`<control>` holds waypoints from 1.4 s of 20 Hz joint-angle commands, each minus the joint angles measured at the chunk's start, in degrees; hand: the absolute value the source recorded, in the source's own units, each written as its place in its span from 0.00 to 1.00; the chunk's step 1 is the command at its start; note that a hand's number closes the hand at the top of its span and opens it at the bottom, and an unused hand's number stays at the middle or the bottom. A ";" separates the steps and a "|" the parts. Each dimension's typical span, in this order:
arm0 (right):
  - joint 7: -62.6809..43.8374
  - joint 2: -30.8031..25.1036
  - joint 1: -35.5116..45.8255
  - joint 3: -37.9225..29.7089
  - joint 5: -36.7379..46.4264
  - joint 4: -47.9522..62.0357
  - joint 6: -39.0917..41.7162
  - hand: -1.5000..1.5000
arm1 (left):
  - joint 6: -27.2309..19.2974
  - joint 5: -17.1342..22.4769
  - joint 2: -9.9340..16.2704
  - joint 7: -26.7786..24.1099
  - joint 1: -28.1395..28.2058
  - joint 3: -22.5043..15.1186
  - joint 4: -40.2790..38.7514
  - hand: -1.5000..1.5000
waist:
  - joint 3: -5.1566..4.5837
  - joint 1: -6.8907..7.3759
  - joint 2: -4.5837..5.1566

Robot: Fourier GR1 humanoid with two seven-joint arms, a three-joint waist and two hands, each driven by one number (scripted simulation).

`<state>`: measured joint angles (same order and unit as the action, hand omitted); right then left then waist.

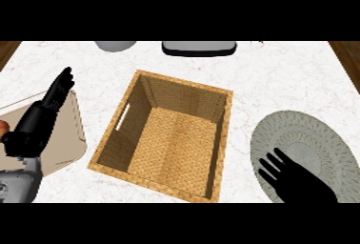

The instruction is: Pick the sweet potato from the placemat and place it in the basket

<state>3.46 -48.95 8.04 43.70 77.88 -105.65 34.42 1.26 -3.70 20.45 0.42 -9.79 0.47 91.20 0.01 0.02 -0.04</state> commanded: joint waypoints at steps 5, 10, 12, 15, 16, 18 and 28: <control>4.04 1.24 -1.86 -5.24 4.41 5.09 -4.37 0.00 | 1.90 -0.40 -0.53 -2.10 -3.64 3.59 -5.58 0.50 | -0.02 -0.24 0.04; 6.45 5.86 -0.56 -5.87 8.28 10.46 -4.80 0.00 | 3.75 -0.99 -0.93 -3.68 -1.84 3.93 -5.36 0.50 | -0.02 0.01 0.05; 7.86 5.90 0.28 -5.77 9.67 13.42 -5.71 0.00 | 3.99 -0.09 -0.82 2.47 -3.54 4.08 -1.31 0.50 | 0.00 0.16 0.03; 10.29 4.73 -2.56 -10.50 6.46 13.55 -8.80 1.00 | 3.28 -1.13 -1.42 -1.13 -2.28 4.91 -3.51 0.50 | 0.00 -0.06 0.05; 10.82 5.88 -1.56 -11.39 5.97 12.22 -5.77 1.00 | 3.04 -2.37 -2.16 -2.58 -0.05 3.74 -1.91 0.50 | -0.01 0.04 0.02; 11.05 5.83 -3.21 -9.26 8.41 11.63 -6.81 1.00 | 1.26 -4.81 -4.21 -4.22 -1.96 2.20 -5.82 0.50 | -0.02 -0.23 0.06; 2.43 14.21 -8.64 -23.18 0.42 15.37 -11.66 1.00 | 1.93 -3.04 -2.65 -0.47 0.86 4.90 -0.58 0.50 | 0.13 -2.49 -0.47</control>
<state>12.81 -39.17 3.88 29.56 84.61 -93.30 21.49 4.30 -6.27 17.73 0.12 -11.11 4.54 89.77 -0.83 -0.76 -1.10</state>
